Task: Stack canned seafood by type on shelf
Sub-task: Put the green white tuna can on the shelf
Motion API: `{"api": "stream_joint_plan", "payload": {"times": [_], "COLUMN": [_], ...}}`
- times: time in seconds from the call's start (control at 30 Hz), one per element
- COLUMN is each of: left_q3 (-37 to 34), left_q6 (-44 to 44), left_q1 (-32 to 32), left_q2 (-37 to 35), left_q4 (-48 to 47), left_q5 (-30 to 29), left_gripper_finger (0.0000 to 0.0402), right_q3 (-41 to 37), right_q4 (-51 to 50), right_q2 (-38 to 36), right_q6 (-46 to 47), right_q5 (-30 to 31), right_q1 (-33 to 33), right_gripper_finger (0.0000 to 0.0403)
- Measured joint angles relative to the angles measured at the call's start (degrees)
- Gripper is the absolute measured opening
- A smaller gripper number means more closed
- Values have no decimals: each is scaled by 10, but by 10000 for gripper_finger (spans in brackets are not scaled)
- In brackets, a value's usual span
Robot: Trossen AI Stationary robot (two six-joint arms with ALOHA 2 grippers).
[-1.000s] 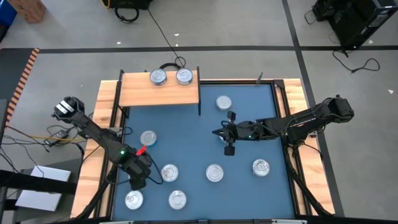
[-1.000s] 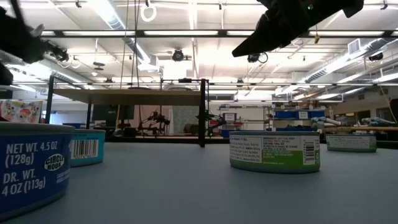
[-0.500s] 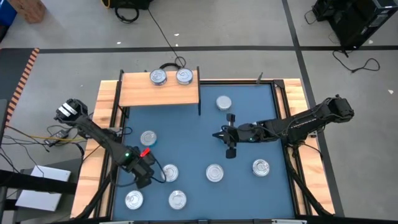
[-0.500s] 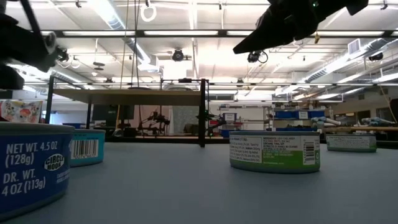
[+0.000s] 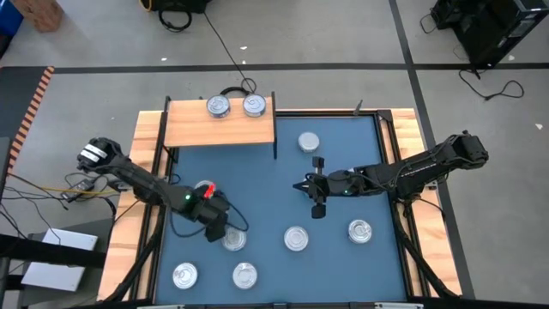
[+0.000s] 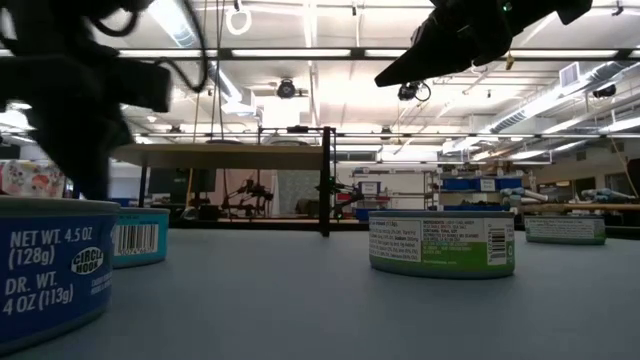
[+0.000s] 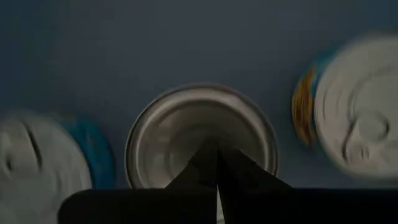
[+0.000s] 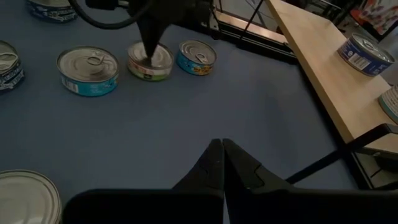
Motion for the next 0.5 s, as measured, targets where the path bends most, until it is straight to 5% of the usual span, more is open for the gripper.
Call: {"api": "stream_joint_plan", "payload": {"times": [0.5], "left_q3": [2], "left_q6": [232], "left_q1": [123], "left_q2": [83], "left_q4": [236], "left_q5": [-12], "left_gripper_finger": [1], "right_q3": [0], "right_q4": [-4], "right_q2": [0], "right_q6": [0], "right_q5": [0], "right_q1": [0], "right_gripper_finger": [8]}}
